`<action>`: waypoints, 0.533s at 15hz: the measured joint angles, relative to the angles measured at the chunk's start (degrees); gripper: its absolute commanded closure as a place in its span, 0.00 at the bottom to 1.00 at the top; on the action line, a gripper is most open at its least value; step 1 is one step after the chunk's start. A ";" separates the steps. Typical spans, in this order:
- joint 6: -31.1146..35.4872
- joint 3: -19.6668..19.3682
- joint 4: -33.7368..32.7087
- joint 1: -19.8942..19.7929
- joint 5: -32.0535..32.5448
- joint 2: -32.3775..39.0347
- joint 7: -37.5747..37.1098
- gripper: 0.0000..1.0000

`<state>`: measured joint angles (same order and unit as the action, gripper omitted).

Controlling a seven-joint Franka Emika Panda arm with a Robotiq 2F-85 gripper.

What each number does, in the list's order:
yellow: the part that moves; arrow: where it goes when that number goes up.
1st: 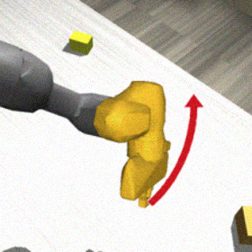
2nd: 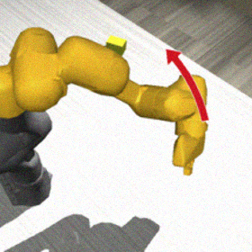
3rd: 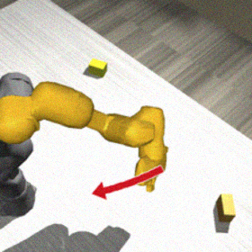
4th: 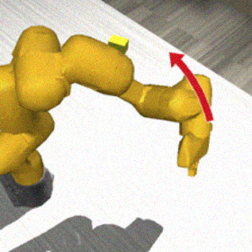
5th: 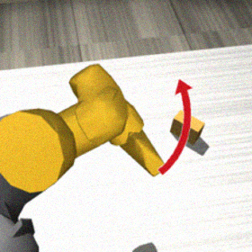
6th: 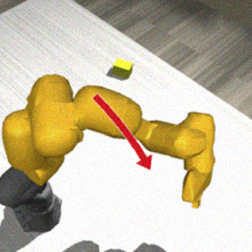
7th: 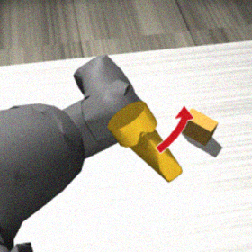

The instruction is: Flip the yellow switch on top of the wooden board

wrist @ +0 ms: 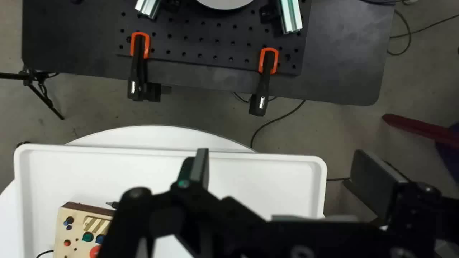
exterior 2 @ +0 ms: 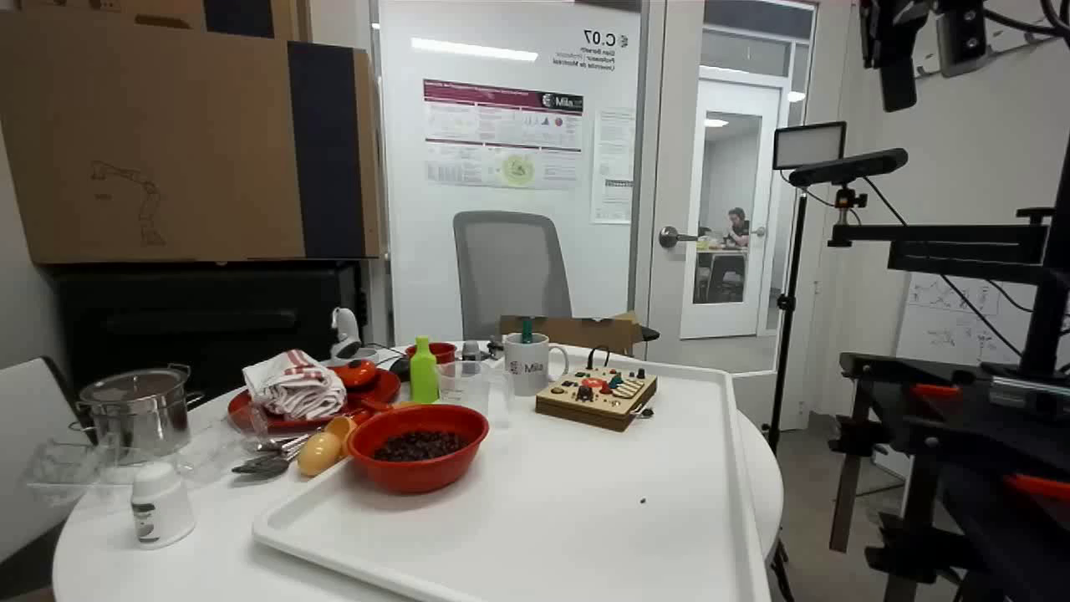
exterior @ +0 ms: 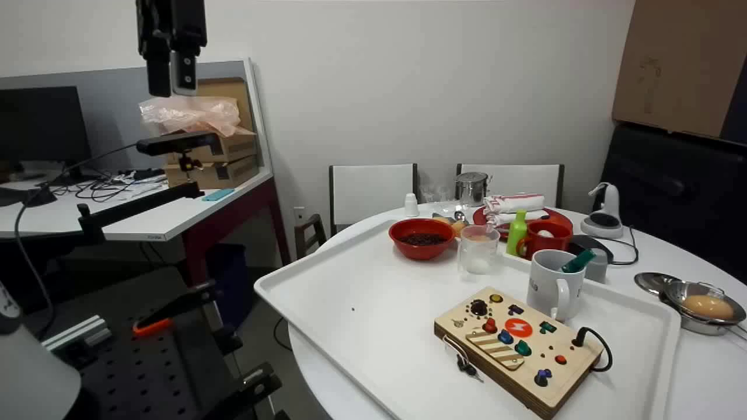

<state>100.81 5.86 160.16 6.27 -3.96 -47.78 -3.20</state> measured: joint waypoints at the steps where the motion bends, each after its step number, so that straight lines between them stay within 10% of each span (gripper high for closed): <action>1: 0.00 0.00 0.00 0.00 0.00 0.00 0.00 0.00; 8: 10.12 1.07 -2.86 0.06 0.26 5.45 0.15 0.00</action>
<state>110.93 6.93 157.30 6.34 -3.70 -42.33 -3.05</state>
